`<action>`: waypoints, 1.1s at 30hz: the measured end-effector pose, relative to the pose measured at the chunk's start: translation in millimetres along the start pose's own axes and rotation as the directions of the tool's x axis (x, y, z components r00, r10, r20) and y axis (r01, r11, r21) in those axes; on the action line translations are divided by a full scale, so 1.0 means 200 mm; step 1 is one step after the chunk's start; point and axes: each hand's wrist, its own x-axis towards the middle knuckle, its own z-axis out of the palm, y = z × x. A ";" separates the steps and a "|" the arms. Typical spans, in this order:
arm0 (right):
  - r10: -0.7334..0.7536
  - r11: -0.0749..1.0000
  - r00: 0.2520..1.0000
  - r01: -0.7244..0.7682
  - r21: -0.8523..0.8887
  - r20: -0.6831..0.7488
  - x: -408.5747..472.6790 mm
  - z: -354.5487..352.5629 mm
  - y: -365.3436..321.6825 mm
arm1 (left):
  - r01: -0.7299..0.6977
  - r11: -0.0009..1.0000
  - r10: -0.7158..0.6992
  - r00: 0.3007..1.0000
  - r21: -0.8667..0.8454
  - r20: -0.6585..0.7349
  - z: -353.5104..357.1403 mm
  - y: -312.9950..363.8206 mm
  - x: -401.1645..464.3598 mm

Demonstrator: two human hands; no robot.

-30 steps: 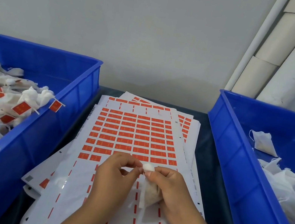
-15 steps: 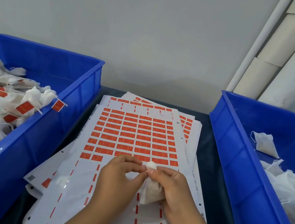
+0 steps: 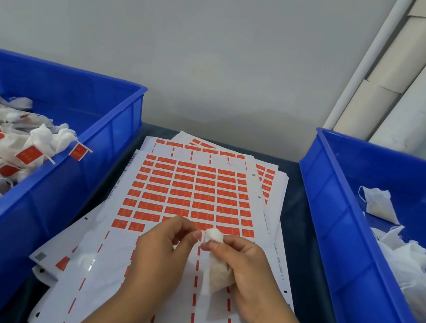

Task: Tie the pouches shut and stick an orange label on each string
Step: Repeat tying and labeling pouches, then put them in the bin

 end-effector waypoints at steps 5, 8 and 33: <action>0.025 0.991 1.000 -0.024 -0.132 0.004 0.01 0.01 0.02 | 0.014 0.999 -0.011 0.994 0.028 -0.110 -0.03 0.00 0.03; 0.039 0.986 0.990 -0.017 -0.164 0.135 0.00 0.01 0.00 | 0.006 1.000 -0.004 0.975 0.009 -0.224 -0.04 -0.01 0.04; -0.064 0.998 0.947 0.053 0.043 0.314 -0.02 -0.02 -0.02 | -0.098 0.991 0.089 0.991 -0.088 -0.097 -0.07 0.04 0.02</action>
